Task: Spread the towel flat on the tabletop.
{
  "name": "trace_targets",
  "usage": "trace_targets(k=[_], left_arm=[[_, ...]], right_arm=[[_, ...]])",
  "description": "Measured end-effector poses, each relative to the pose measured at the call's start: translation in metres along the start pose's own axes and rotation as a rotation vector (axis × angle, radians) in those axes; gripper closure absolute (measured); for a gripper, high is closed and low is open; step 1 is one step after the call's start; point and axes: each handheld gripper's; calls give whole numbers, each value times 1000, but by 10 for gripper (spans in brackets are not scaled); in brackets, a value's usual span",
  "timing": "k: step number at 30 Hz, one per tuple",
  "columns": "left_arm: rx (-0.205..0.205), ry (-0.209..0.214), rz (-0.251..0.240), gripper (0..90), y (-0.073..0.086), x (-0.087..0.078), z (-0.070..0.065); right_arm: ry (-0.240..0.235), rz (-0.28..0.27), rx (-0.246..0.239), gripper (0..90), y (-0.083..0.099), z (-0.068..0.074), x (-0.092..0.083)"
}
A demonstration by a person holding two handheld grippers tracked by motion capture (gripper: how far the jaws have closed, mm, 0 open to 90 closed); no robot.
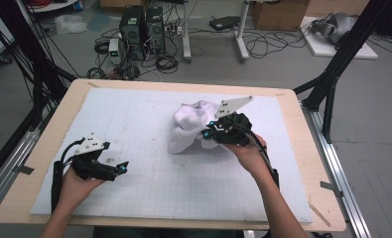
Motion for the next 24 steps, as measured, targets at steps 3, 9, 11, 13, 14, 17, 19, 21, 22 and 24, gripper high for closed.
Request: trace_targets(k=[3,9,11,13,14,17,19,21,22,24], left_arm=[[2,3,-1,21,-1,0,-1],[11,14,-1,21,-2,2,-5],[17,19,0,21,-3,3,-6],[24,26,2,21,-4,4,-9],[29,31,3,21,-5,4,-10],[40,43,1,37,-7,6,-14],[48,56,7,48,-8,8,-15],[58,73,7,78,-11,12,-19],[60,79,9,78,-12,13,-20],[73,92,7,96,-14,15,-24]], right_arm=[[-24,-16,-38,811,0,18,-7],[-134,-61,-87,807,20,61,-8],[-149,-27,-100,789,31,66,5],[-201,-14,-72,687,43,66,19],[-201,-14,-72,687,43,66,19],[-244,-42,-2,460,59,63,25],[-245,-70,19,433,65,60,18],[-226,-95,43,408,71,56,11],[-217,-99,54,400,75,54,8],[-192,-100,72,382,82,49,5]])
Point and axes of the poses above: each handheld gripper's, and its own axes: x roughly forward along the jaws, y roughly out of its underside, z roughly to its left, and after that the axes turned 12 degrees about z, right-handed
